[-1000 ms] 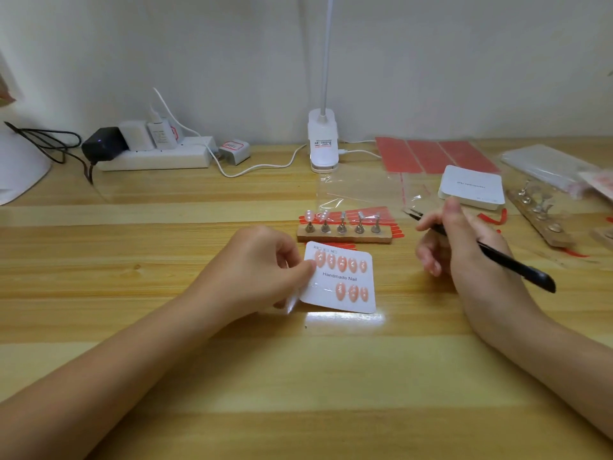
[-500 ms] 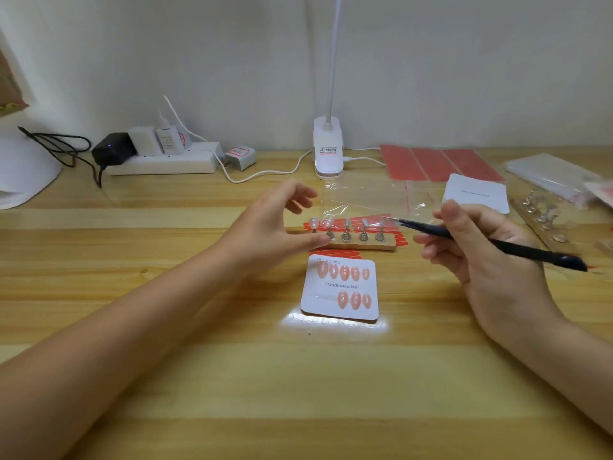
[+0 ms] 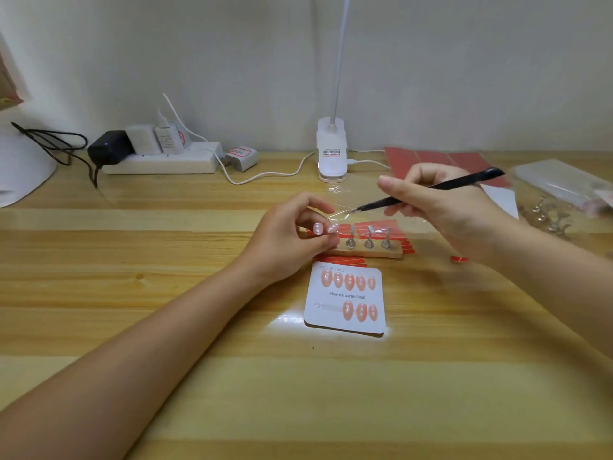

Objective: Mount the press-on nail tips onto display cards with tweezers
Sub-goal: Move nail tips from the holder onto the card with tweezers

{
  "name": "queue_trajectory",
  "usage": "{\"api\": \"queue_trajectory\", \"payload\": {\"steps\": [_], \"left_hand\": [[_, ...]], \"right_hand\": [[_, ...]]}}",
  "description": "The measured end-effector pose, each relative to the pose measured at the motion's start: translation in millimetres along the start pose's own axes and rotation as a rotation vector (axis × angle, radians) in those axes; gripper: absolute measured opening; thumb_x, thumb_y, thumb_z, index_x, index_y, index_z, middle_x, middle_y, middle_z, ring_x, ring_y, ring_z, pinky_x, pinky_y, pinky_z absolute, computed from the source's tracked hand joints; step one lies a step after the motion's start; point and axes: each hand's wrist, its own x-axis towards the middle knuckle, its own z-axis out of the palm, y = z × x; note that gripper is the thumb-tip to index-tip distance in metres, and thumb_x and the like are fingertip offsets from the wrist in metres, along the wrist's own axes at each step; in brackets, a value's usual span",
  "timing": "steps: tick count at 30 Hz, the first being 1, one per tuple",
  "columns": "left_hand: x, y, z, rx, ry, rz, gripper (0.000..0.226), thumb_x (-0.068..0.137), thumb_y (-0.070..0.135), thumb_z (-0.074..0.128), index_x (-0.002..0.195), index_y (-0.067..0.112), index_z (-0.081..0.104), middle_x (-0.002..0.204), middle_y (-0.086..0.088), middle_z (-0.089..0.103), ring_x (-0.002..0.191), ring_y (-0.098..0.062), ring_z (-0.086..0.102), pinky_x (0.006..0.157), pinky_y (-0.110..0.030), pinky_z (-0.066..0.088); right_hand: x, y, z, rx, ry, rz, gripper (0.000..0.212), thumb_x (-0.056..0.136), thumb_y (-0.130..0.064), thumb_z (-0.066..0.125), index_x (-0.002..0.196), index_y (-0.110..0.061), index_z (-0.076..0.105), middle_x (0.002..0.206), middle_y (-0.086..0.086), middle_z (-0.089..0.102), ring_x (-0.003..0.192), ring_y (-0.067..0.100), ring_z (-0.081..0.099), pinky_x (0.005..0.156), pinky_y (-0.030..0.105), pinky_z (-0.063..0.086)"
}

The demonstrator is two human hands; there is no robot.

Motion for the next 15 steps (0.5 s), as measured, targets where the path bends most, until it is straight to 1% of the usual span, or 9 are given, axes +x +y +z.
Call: {"api": "queue_trajectory", "payload": {"steps": [2,5,8,12,15], "left_hand": [[0,0,0,-0.013,-0.004,-0.004,0.036,0.074,0.003,0.074,0.086,0.029,0.053,0.072,0.003,0.064,0.067,0.004,0.056,0.066,-0.014,0.046],[0,0,0,-0.027,-0.007,-0.007,0.035,0.074,0.002,0.074,0.085,0.028,0.052,0.072,0.001,0.064,0.066,0.003,0.055,0.066,-0.014,0.045],[0,0,0,-0.017,-0.011,-0.010,0.035,0.074,0.002,0.074,0.085,0.027,0.052,0.068,0.007,0.061,0.063,0.007,0.053,0.065,-0.012,0.042],[0,0,1,-0.009,-0.010,-0.006,0.036,0.073,0.001,0.074,0.083,0.027,0.052,0.068,0.008,0.060,0.061,0.009,0.052,0.063,-0.008,0.039],[0,1,0,0.005,-0.006,-0.014,0.035,0.072,0.003,0.075,0.083,0.027,0.052,0.069,0.007,0.061,0.062,0.009,0.052,0.064,-0.010,0.040]], "right_hand": [[5,2,3,-0.061,-0.035,0.026,0.039,0.052,-0.051,0.070,0.056,-0.018,0.050,0.047,-0.009,0.060,0.062,0.003,0.063,0.073,0.024,0.040],[11,5,4,-0.092,-0.060,0.070,0.039,0.050,-0.051,0.070,0.053,-0.018,0.048,0.046,-0.009,0.060,0.062,0.002,0.063,0.069,0.022,0.037],[13,6,3,-0.046,-0.067,0.103,0.038,0.048,-0.048,0.072,0.047,-0.020,0.046,0.047,-0.008,0.058,0.059,0.007,0.062,0.065,0.020,0.040],[14,10,2,0.020,-0.099,0.124,0.036,0.046,-0.045,0.074,0.043,-0.023,0.046,0.049,-0.005,0.060,0.056,0.009,0.064,0.051,0.011,0.044],[15,12,0,0.063,-0.108,0.119,0.032,0.047,-0.041,0.075,0.039,-0.023,0.049,0.046,-0.007,0.057,0.055,0.007,0.064,0.049,0.009,0.043]]}}
